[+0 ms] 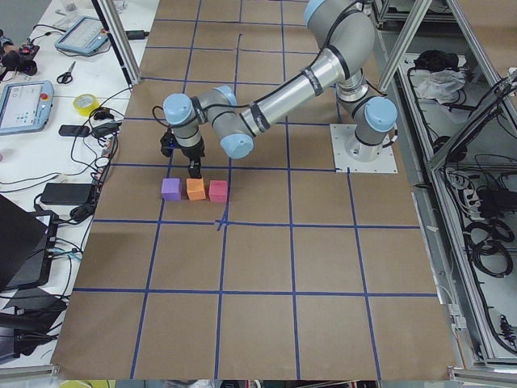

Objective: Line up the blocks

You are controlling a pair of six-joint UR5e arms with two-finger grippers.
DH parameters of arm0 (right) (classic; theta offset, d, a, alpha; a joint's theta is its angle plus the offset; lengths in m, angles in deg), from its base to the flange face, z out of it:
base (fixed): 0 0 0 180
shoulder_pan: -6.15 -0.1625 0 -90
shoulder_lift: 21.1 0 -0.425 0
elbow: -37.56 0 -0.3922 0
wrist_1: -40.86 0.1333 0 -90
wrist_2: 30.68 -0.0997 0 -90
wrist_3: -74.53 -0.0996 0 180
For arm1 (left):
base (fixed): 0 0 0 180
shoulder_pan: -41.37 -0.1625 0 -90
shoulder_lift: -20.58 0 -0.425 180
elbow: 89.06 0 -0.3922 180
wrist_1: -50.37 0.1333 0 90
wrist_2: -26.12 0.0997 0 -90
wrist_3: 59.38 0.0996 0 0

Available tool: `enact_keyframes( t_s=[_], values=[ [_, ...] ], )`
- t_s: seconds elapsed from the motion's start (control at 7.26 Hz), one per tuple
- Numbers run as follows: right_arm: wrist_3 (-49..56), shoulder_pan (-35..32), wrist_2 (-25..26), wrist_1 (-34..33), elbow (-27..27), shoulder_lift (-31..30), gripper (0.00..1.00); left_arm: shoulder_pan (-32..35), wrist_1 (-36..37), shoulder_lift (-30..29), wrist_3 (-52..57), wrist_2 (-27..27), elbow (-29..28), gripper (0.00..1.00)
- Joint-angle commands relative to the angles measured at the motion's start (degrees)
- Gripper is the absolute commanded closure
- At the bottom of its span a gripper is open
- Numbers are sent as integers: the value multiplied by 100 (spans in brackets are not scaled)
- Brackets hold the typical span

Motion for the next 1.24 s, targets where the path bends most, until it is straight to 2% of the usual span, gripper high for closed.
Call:
enact_keyframes(
  t_s=[0.0, 0.28, 0.41, 0.55, 0.69, 0.83, 1.1],
  values=[
    [2, -20, 11, 54, 9, -21, 0, 134, -781, 1082, -38, -53, 1, 0],
    [-103, -29, 2, -51, 0, 31, 0, 800, -1816, 1743, -754, -53, 18, 0],
    [-165, -29, -50, -34, -9, -21, 0, 1134, -1881, 1981, -1011, -62, -16, 0],
    [-165, -29, -16, 1, 0, 22, 0, 1433, -1882, 2087, -1048, -306, 36, 0],
    [-96, -11, 37, 27, 9, 32, 0, 1793, -1882, 2062, -1431, -352, 45, 0],
    [-78, -11, 29, -7, 9, 40, 0, 2371, -1838, 2167, -2436, -344, 45, 0],
    [-69, -11, -33, -25, 9, 49, 0, 2789, -1812, 2413, -2718, -238, 98, 0]
  ],
)
